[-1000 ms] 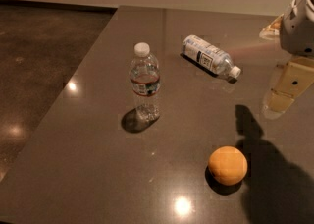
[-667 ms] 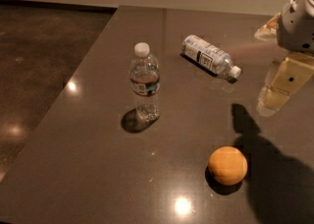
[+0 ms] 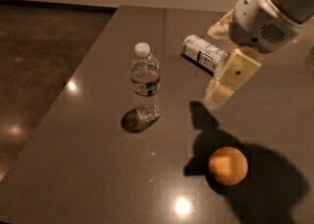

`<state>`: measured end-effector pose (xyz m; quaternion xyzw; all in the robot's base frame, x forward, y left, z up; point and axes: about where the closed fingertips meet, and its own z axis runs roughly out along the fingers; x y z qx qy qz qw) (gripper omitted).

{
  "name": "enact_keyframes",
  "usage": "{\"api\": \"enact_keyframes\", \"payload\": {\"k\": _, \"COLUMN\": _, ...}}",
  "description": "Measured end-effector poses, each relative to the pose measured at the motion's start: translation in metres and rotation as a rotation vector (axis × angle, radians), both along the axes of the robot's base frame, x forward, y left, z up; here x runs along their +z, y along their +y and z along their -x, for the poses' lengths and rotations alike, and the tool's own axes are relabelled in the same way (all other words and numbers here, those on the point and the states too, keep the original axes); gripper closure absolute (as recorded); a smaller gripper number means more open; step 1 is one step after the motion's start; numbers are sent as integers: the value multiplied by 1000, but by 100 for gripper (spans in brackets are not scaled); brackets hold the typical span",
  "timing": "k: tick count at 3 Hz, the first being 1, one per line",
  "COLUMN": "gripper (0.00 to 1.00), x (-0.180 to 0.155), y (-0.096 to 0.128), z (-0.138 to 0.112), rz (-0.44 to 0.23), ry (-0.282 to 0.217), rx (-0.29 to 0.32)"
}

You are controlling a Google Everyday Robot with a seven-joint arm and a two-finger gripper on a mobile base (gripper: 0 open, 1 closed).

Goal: Knock water bottle over

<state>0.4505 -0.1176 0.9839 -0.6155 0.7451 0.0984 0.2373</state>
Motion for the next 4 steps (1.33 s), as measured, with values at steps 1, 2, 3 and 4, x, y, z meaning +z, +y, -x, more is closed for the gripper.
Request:
{"api": "enact_keyframes", "payload": {"k": 1, "gripper": 0, "x": -1, "y": 36, "z": -14, "rz": -89, "ry": -25, "rx": -19}}
{"api": "enact_keyframes", "payload": {"k": 2, "gripper": 0, "x": -16, "y": 68, "z": -24, "rz": -146, "ry": -13, "rx": -28}}
{"api": "enact_keyframes", "payload": {"k": 3, "gripper": 0, "x": -27, "y": 93, "z": -28, "rz": -190, "ry": 7, "rx": 0}}
{"api": "enact_keyframes", "payload": {"k": 4, "gripper": 0, "x": -31, "y": 112, "z": -28, "rz": -236, "ry": 32, "rx": 27}}
